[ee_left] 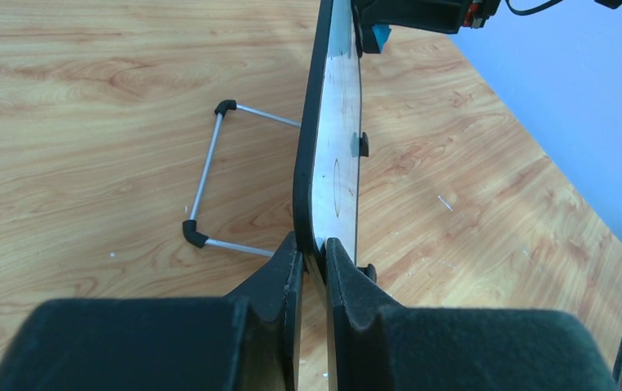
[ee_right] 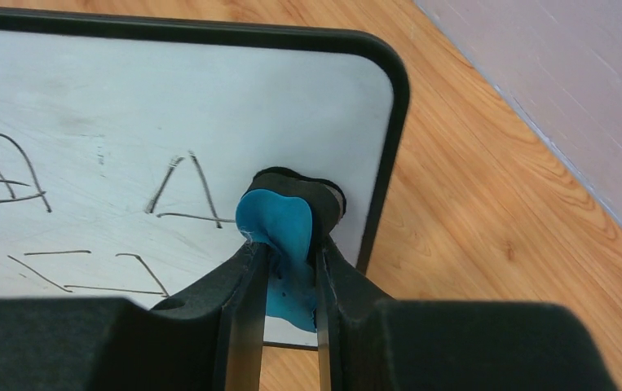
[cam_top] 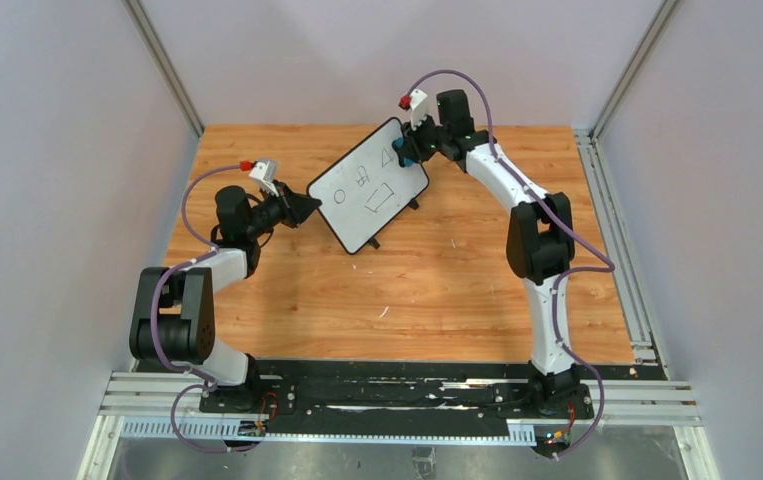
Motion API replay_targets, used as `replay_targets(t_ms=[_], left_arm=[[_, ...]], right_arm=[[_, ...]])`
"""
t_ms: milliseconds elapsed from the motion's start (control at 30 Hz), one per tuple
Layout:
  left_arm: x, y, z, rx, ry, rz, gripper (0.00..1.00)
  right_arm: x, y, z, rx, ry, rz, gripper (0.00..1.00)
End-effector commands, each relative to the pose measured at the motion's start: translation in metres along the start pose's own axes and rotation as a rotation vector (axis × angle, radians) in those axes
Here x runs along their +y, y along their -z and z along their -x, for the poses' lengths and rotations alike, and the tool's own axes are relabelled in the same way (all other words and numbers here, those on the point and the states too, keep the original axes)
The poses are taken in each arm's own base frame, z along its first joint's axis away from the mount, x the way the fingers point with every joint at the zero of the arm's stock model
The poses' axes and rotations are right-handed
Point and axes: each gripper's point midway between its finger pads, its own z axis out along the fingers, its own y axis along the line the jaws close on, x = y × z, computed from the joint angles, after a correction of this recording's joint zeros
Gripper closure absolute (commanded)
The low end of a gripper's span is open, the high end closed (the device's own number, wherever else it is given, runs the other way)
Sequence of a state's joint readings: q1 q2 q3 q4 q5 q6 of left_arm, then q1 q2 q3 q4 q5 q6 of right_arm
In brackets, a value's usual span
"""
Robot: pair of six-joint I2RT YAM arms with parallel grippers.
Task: Erase the whiteboard
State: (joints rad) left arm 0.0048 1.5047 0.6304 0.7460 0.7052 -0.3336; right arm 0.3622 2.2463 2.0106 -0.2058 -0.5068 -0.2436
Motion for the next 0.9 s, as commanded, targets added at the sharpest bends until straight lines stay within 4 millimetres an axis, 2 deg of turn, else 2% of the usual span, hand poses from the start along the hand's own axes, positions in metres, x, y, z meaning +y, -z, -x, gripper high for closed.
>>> replay_targets(t_ms=[0,267,467,633,867], left_arm=[[0.016,0.003,-0.008,0.029,-0.067,0.057,1.00],[0.016,0.002,-0.009,0.031,-0.067,0.056,1.00],[0.016,0.002,-0.007,0.028,-0.070,0.055,1.00],[0.014,0.004,-0.008,0.029,-0.074,0.053,1.00],[0.014,0.004,-0.008,0.032,-0.080,0.057,1.00]], right_arm=[[0.035,-0.009,0.013,-0.022,0.036,0.071,0.99],[0.084,-0.004,0.027,-0.029,0.033,0.166,0.99],[0.090,-0.006,0.030,-0.028,0.035,0.168,0.99],[0.065,-0.010,0.025,-0.015,0.062,0.105,0.99],[0.008,-0.018,0.016,-0.022,0.085,0.002,0.99]])
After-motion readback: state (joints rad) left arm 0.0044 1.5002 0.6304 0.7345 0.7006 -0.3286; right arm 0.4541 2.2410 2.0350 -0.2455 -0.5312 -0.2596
